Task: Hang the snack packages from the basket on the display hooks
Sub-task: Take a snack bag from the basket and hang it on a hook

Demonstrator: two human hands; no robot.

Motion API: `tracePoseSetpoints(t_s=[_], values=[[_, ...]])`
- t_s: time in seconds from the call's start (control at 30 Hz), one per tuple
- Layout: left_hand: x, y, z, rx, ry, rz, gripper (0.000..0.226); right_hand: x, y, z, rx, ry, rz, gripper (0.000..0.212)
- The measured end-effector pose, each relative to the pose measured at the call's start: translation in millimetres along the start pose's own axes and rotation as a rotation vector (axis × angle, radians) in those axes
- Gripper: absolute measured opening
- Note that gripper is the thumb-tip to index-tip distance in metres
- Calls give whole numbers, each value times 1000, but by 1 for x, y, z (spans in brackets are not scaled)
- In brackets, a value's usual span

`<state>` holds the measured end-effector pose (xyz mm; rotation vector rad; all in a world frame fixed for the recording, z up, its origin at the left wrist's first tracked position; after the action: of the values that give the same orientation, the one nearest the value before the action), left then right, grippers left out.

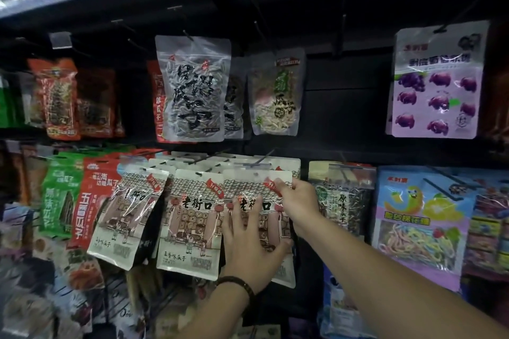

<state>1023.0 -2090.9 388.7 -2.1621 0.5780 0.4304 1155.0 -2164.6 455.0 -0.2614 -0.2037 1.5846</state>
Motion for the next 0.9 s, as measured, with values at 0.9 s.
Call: tracePoseSetpoints(t_s=[0.9], values=[[42, 57, -31, -3, -107, 70, 72, -87, 51, -29, -239, 438, 174, 43]])
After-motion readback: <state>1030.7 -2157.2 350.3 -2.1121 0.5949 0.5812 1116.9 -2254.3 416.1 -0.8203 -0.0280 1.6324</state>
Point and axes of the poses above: each hand's wrist, its own y-axis away from the middle knuckle, its own x-axis out of the palm, z = x × y, the point moved 3 cm from there along -y, towards the middle knuckle, and after that the axes turned 11 degrees about -z, right-handed, at the moved point
